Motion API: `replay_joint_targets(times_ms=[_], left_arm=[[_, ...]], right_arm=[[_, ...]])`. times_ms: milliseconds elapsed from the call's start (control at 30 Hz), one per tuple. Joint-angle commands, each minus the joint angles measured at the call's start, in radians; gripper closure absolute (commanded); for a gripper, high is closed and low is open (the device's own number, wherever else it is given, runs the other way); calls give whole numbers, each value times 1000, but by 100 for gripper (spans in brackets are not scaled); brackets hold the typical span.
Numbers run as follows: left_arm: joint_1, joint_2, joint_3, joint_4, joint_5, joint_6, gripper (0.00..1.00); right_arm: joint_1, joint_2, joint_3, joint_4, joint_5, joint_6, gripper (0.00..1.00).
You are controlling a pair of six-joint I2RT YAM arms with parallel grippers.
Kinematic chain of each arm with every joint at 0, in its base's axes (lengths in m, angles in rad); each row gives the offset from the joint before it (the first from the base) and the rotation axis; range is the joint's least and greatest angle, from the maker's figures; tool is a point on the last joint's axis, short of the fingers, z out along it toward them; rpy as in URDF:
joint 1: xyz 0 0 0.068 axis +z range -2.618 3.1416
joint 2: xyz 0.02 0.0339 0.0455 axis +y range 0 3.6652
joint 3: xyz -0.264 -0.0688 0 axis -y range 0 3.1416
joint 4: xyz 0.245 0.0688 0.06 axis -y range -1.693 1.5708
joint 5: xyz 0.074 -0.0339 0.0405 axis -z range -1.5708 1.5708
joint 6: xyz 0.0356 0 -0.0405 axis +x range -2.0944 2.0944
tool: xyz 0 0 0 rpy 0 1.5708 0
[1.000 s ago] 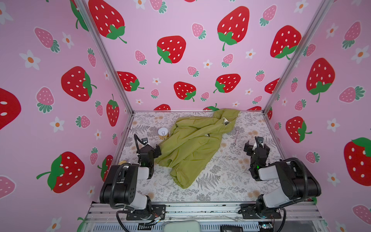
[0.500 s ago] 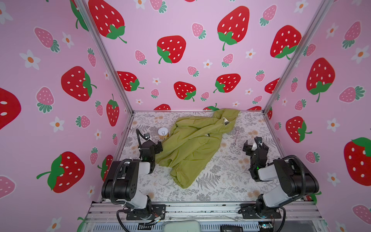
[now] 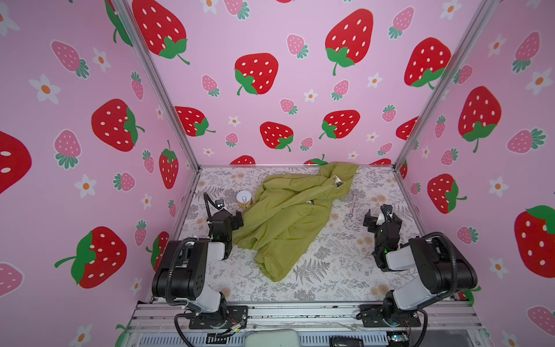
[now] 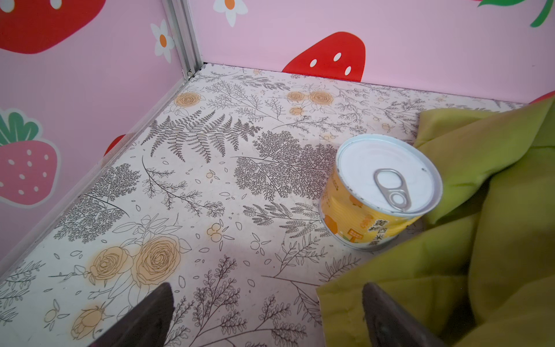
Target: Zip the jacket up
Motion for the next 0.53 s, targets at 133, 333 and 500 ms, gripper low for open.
replay_joint_targets(times_ms=[133, 333, 500], left_arm=[[-4, -2, 15, 4, -9, 18, 1], [-5, 1, 18, 2, -10, 18, 1], [-4, 0, 19, -1, -11, 19, 1]], right_arm=[[-4, -7, 6, 28, -3, -9, 1], [-4, 1, 18, 12, -3, -9, 1], [-4, -6, 5, 33, -6, -12, 1]])
